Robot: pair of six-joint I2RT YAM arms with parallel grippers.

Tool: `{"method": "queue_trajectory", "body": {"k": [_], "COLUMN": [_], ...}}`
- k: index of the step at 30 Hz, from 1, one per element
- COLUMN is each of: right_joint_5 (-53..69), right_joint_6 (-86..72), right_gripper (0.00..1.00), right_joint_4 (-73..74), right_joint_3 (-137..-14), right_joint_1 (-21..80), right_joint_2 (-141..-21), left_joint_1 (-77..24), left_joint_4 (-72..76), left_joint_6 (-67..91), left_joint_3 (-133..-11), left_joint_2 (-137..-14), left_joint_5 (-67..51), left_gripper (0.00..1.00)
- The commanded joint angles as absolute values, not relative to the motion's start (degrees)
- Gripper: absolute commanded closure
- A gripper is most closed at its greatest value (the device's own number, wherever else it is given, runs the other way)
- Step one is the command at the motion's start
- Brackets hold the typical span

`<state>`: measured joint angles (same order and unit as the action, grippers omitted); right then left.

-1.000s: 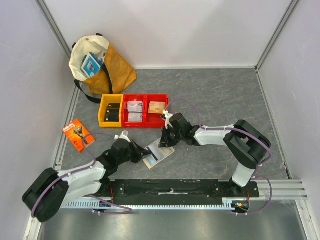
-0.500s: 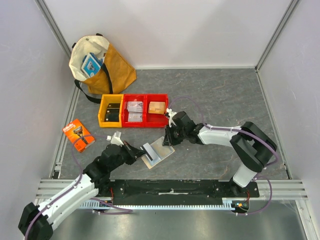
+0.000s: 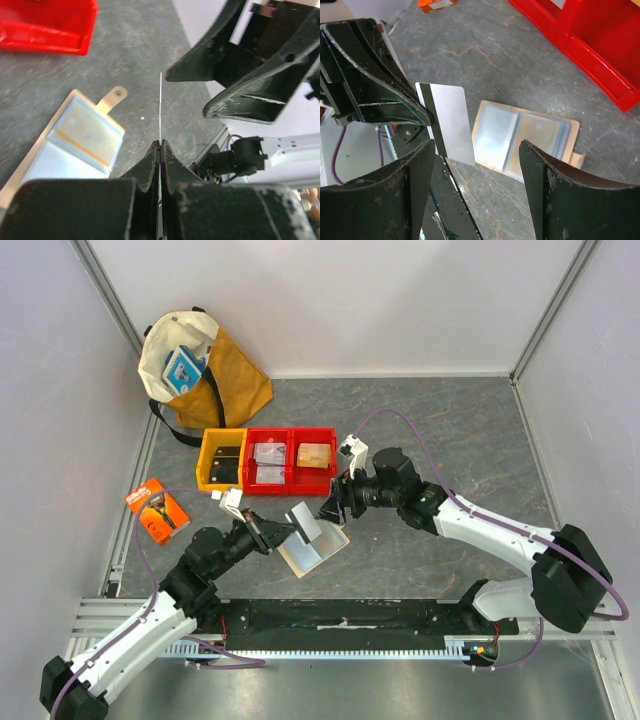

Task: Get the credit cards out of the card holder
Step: Place the credit card in the storage box.

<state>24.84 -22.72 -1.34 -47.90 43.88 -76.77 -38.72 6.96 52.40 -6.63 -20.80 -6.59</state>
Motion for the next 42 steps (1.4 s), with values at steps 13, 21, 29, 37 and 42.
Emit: {"method": "queue_trajectory", "body": {"k": [13,21,29,37,42], "right_joint_5": [44.6,38.3,10.6,-33.3,-42.6], "right_joint_6": [-21.2,-12.5,4.1,19.4,25.3], "right_gripper": [0.53,1.00,1.00,1.00,0.99], "right_joint_4": [-12.7,-4.5,3.7,-2.5,-7.0], "right_joint_3": [-44.6,-46.3,-46.5,-42.8,-41.9], "right_joint_1": [43.4,43.4,45.2,63.1,69.4], "right_joint_2": [-75.0,-72.8,-65.1,-63.1,-65.3], "left_joint_1": [-38.8,-38.8,-38.7,-38.7,-38.7], "left_joint_4": [30.2,26.3,3.9,-14.9,-13.8], "left_joint_6": [45.3,46.8,55.1,65.9,68.2], "left_joint_3": [-10.7,-12.9,-22.1,-37.3,-42.3], "left_joint_2": [-29.1,-31.6,-31.8,-42.3,-48.5], "left_joint_5": [-17.5,-12.1,-0.6,0.3,-3.8], "left_gripper": [0.98,0.81,0.22,0.15,0.14]}}
